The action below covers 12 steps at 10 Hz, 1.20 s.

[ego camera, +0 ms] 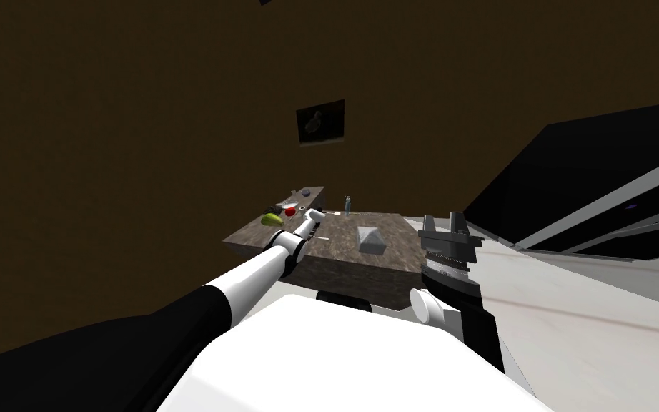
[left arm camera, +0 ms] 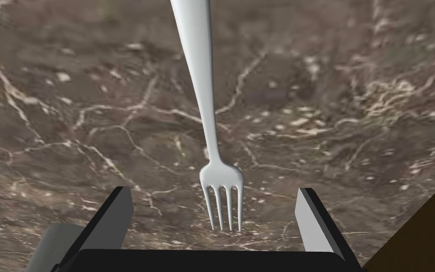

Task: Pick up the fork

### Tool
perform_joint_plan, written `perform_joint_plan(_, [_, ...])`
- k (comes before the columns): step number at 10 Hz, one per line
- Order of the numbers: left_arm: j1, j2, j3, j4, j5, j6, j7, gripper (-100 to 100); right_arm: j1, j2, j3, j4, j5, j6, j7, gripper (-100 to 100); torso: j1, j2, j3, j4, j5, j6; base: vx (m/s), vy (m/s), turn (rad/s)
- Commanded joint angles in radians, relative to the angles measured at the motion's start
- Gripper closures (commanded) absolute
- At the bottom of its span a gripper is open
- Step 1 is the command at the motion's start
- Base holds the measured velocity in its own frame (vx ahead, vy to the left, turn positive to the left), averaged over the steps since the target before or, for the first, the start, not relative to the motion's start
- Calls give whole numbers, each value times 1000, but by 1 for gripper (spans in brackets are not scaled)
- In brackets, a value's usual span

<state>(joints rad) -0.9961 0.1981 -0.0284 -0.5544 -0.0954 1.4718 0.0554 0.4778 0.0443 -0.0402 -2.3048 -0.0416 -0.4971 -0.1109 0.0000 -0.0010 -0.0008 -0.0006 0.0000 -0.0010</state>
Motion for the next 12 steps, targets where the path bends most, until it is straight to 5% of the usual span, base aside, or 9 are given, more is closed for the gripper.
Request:
perform_joint_plan(1, [-10,-4,6,30,-3,27,-7,-100,0,0,0,0,0,0,0,0,0,0,0,0,0,0,41,-11,-36])
perform_joint_plan(3, [-2,-3,5,10,-3,36,-8,-100,0,0,0,0,0,0,0,0,0,0,0,0,0,0,14,-3,-7])
perform_joint_plan(4, [-4,-3,5,14,-3,34,-8,0,0,0,0,0,0,0,0,0,0,1,1,0,0,0,0,0,0])
perform_joint_plan(5, [16,-3,3,24,-4,5,-7,-100,0,0,0,0,0,0,0,0,0,2,1,0,0,0,3,4,-12])
perform_joint_plan(9, [34,-3,2,24,-6,-10,-7,-100,0,0,0,0,0,0,0,0,1,2,1,0,0,0,1,1,-4])
perform_joint_plan(10, [34,-3,2,25,-6,-14,-7,100,0,0,0,0,0,0,0,0,0,2,1,0,0,0,0,0,0])
perform_joint_plan(12, [31,-3,2,24,-6,-13,-6,100,0,0,0,0,0,0,0,0,1,1,0,-1,1,0,0,0,0])
